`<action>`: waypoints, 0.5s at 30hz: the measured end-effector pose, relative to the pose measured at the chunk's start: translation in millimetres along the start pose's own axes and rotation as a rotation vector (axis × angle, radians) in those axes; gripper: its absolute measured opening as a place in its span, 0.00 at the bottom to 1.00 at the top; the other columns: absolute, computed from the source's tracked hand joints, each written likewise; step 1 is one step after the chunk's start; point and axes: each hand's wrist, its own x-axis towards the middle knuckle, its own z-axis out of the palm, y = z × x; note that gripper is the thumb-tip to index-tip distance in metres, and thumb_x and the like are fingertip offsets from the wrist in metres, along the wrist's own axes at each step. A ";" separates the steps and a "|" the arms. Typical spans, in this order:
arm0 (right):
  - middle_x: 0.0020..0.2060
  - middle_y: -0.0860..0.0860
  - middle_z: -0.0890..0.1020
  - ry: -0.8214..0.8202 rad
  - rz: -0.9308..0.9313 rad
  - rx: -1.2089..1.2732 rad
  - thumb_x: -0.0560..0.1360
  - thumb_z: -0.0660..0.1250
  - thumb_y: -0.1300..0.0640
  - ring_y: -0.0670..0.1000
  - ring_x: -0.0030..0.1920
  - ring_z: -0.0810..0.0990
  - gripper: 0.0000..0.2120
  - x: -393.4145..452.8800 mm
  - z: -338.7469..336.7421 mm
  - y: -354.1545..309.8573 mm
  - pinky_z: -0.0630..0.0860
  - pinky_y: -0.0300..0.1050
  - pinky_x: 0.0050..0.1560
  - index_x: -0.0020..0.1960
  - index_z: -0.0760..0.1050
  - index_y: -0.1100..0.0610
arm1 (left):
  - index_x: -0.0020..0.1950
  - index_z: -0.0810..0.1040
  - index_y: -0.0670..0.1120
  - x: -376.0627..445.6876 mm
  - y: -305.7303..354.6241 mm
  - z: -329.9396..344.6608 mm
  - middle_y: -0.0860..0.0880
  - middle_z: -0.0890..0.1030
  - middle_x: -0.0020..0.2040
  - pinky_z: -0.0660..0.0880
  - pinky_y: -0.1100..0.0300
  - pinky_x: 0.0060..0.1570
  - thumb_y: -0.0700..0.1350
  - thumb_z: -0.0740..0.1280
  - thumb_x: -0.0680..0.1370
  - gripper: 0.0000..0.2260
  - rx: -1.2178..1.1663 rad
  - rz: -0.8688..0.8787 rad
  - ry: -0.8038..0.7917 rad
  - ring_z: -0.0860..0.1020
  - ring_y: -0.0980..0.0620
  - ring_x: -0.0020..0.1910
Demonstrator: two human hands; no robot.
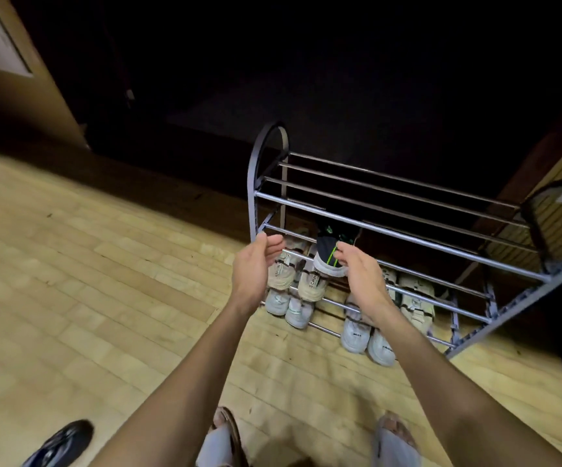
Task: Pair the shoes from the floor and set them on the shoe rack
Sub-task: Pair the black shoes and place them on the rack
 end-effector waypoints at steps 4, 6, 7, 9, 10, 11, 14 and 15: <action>0.55 0.42 0.83 -0.080 -0.036 -0.006 0.78 0.55 0.40 0.43 0.59 0.79 0.17 -51.4 4.0 -40.2 0.71 0.54 0.69 0.60 0.77 0.40 | 0.57 0.82 0.44 -51.2 34.7 -47.5 0.50 0.85 0.50 0.76 0.66 0.51 0.49 0.52 0.85 0.20 0.032 0.070 0.032 0.83 0.57 0.52; 0.50 0.41 0.84 -0.109 -0.069 0.007 0.80 0.56 0.42 0.42 0.55 0.80 0.12 -78.1 11.7 -59.3 0.73 0.54 0.67 0.55 0.77 0.40 | 0.53 0.83 0.49 -77.0 50.7 -70.9 0.51 0.86 0.50 0.76 0.61 0.55 0.49 0.52 0.85 0.18 0.023 0.096 0.062 0.83 0.56 0.53; 0.50 0.41 0.84 -0.131 -0.085 0.003 0.80 0.57 0.42 0.42 0.55 0.81 0.11 -92.1 16.9 -68.1 0.73 0.53 0.66 0.53 0.77 0.40 | 0.52 0.82 0.50 -90.0 58.1 -82.4 0.51 0.86 0.49 0.75 0.60 0.55 0.48 0.52 0.85 0.18 0.019 0.111 0.080 0.83 0.55 0.53; 0.50 0.42 0.85 -0.188 -0.113 -0.019 0.78 0.58 0.41 0.42 0.54 0.82 0.12 -120.7 29.5 -82.6 0.74 0.53 0.66 0.51 0.79 0.40 | 0.52 0.82 0.49 -116.2 71.1 -106.3 0.50 0.86 0.49 0.75 0.59 0.55 0.47 0.53 0.84 0.17 0.023 0.130 0.111 0.83 0.54 0.53; 0.50 0.42 0.85 -0.217 -0.134 -0.033 0.78 0.58 0.41 0.42 0.54 0.82 0.12 -135.6 36.4 -88.9 0.74 0.52 0.66 0.51 0.80 0.40 | 0.53 0.82 0.48 -129.5 76.8 -118.7 0.49 0.86 0.50 0.75 0.60 0.55 0.47 0.53 0.84 0.17 0.029 0.135 0.121 0.83 0.53 0.53; 0.50 0.42 0.85 -0.244 -0.150 -0.045 0.78 0.58 0.41 0.42 0.53 0.82 0.13 -149.0 43.2 -93.3 0.74 0.52 0.66 0.52 0.80 0.41 | 0.53 0.82 0.47 -142.4 81.6 -131.4 0.49 0.86 0.50 0.75 0.60 0.55 0.46 0.54 0.84 0.16 0.034 0.136 0.132 0.82 0.53 0.53; 0.53 0.43 0.84 -0.307 -0.186 -0.065 0.79 0.58 0.41 0.43 0.55 0.81 0.18 -185.8 63.1 -105.0 0.74 0.53 0.66 0.59 0.81 0.47 | 0.54 0.82 0.45 -182.2 92.5 -169.1 0.48 0.85 0.50 0.74 0.61 0.51 0.45 0.56 0.82 0.15 0.045 0.134 0.186 0.82 0.54 0.50; 0.53 0.43 0.84 -0.325 -0.205 -0.075 0.79 0.58 0.41 0.43 0.55 0.81 0.19 -197.5 69.7 -108.9 0.74 0.53 0.66 0.60 0.80 0.48 | 0.53 0.83 0.46 -195.7 95.4 -181.2 0.49 0.86 0.49 0.74 0.61 0.50 0.45 0.56 0.82 0.14 0.046 0.136 0.212 0.82 0.55 0.48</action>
